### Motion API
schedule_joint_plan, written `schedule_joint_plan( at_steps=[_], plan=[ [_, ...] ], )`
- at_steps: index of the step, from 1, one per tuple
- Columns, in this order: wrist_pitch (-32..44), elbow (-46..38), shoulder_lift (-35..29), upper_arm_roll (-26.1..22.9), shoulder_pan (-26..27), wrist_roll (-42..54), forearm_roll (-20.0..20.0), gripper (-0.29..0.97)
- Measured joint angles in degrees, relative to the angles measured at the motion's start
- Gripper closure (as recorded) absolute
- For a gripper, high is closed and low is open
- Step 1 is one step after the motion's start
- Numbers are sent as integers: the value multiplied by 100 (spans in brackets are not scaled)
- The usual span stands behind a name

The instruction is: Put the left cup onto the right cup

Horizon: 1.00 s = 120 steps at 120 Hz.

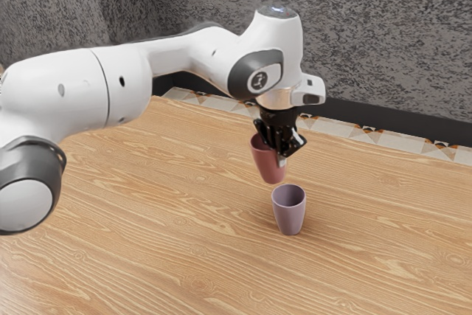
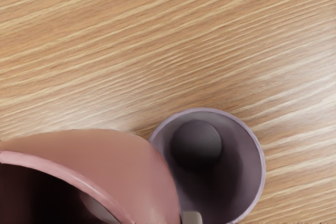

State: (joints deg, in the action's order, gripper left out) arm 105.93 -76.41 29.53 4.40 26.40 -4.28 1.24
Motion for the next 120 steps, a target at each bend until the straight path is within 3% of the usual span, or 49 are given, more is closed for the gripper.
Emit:
schedule_joint_plan(
  at_steps=[120],
  plan=[
    [14,449,550,-239,58,-462,11,78]
  ],
)
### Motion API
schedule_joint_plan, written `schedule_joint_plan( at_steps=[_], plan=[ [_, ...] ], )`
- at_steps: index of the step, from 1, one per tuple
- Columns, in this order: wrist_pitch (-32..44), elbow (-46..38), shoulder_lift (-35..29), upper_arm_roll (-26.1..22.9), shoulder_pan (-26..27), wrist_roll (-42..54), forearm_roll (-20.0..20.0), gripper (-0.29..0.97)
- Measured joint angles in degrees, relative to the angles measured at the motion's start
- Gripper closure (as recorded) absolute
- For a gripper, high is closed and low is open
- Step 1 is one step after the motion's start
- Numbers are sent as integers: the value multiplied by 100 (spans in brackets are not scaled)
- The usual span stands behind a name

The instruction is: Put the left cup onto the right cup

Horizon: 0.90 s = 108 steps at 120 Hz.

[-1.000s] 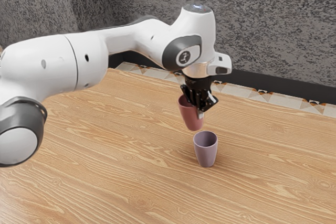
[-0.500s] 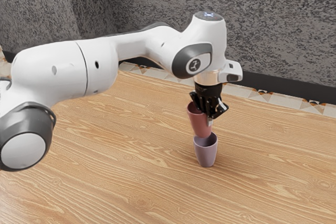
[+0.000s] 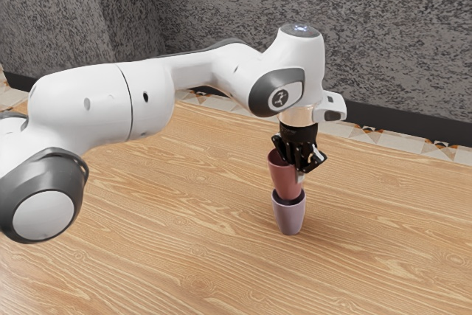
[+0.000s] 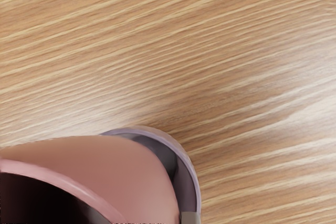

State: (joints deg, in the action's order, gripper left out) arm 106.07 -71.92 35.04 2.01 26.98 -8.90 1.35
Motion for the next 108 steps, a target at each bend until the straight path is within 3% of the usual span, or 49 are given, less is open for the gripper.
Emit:
schedule_joint_plan(
  at_steps=[108],
  plan=[
    [47,-8,213,-9,0,-103,-25,78]
  ],
)
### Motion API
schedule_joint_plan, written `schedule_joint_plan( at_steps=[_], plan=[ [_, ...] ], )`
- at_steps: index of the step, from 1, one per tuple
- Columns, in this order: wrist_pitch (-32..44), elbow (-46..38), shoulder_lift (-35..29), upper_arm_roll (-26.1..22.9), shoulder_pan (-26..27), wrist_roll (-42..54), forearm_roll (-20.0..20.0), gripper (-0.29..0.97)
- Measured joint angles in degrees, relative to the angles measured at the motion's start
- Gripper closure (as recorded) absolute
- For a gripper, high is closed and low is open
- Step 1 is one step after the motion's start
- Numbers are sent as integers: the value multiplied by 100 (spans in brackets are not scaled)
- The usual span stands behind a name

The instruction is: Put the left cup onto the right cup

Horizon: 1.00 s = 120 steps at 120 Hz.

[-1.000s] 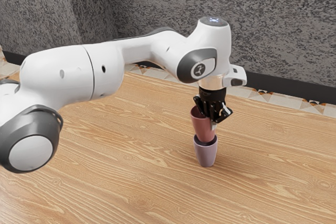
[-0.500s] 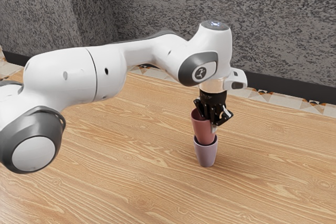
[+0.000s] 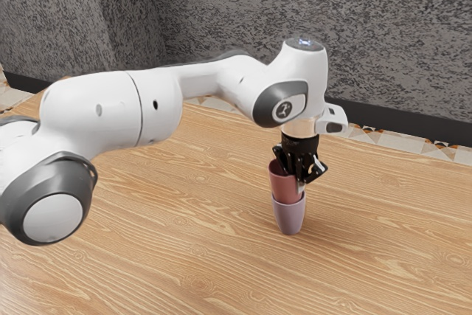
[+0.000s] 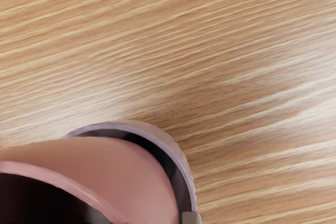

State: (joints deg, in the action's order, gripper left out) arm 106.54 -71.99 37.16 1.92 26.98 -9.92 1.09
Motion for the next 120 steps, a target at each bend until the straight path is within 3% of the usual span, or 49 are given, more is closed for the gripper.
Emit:
schedule_joint_plan(
  at_steps=[5,28,46,75,120],
  plan=[
    [3,3,2,0,0,2,-6,75],
    [10,6,4,1,0,14,-29,34],
    [11,8,-3,2,7,20,-30,18],
    [-52,175,-65,12,9,29,-26,7],
    [-331,418,-454,18,6,39,-28,2]
  ],
)
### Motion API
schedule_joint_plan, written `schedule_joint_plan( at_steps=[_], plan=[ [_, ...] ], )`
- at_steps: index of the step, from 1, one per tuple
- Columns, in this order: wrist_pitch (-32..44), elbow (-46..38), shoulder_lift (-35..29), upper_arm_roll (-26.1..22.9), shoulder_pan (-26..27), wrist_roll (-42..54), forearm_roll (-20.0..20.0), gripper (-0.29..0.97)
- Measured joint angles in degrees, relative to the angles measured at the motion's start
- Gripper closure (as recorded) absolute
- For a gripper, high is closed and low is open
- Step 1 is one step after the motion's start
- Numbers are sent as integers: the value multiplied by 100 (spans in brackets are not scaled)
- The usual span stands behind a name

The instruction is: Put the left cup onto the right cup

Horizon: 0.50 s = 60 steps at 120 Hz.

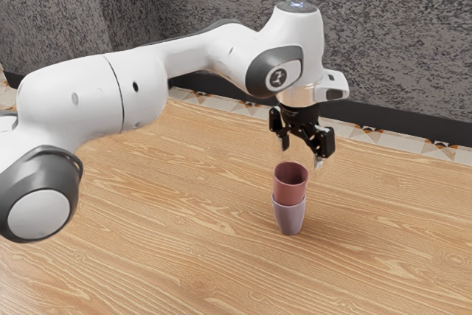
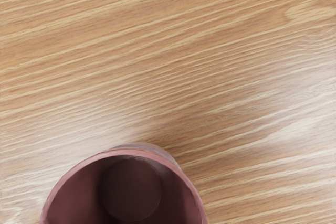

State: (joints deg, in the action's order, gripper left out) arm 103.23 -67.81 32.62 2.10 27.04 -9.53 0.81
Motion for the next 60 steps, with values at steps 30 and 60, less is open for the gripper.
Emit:
schedule_joint_plan(
  at_steps=[30,60],
  plan=[
    [-779,-362,-1241,-22,-41,114,-23,2],
    [-1225,-1721,-2892,41,-427,612,16,2]
  ],
)
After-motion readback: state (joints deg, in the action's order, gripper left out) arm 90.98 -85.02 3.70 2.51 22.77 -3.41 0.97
